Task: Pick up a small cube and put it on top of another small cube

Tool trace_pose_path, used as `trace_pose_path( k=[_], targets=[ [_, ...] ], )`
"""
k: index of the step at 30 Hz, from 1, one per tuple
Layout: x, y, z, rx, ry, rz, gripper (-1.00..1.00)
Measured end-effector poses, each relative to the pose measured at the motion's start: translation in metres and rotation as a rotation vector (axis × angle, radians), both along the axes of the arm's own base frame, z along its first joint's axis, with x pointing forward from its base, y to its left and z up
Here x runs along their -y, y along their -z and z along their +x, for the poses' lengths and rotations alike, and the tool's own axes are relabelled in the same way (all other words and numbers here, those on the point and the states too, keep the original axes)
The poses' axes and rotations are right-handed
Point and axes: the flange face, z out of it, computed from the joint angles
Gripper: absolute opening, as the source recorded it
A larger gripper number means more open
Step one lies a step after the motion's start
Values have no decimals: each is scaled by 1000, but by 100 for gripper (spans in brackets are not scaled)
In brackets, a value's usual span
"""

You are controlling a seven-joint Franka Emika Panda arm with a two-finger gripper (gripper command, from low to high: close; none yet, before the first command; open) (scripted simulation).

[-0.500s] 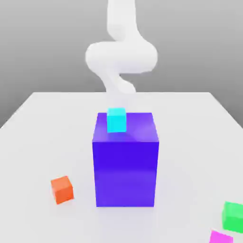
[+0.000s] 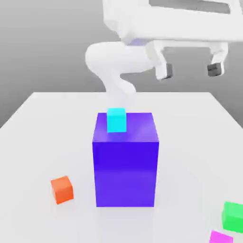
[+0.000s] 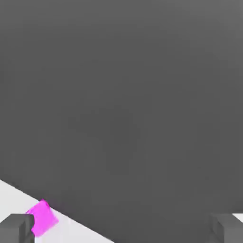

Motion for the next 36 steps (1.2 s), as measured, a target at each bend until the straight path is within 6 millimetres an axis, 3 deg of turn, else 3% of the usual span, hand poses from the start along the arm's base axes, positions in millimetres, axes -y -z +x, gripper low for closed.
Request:
trace_pose_path(
  k=[8, 14, 20, 21, 28, 32, 36],
  targets=[
    [-64, 135, 22, -159, -263, -103, 0],
    [-100, 243, 14, -275, -454, -183, 0],
    [-114, 342, 5, -325, -541, -218, 0],
    [-114, 351, 5, -326, -542, -218, -100],
    [-114, 351, 4, -328, -543, -218, -100],
    [-117, 300, 2, -327, -554, -220, -100],
    [-159, 259, -46, -308, -740, -251, -100]
  ],
)
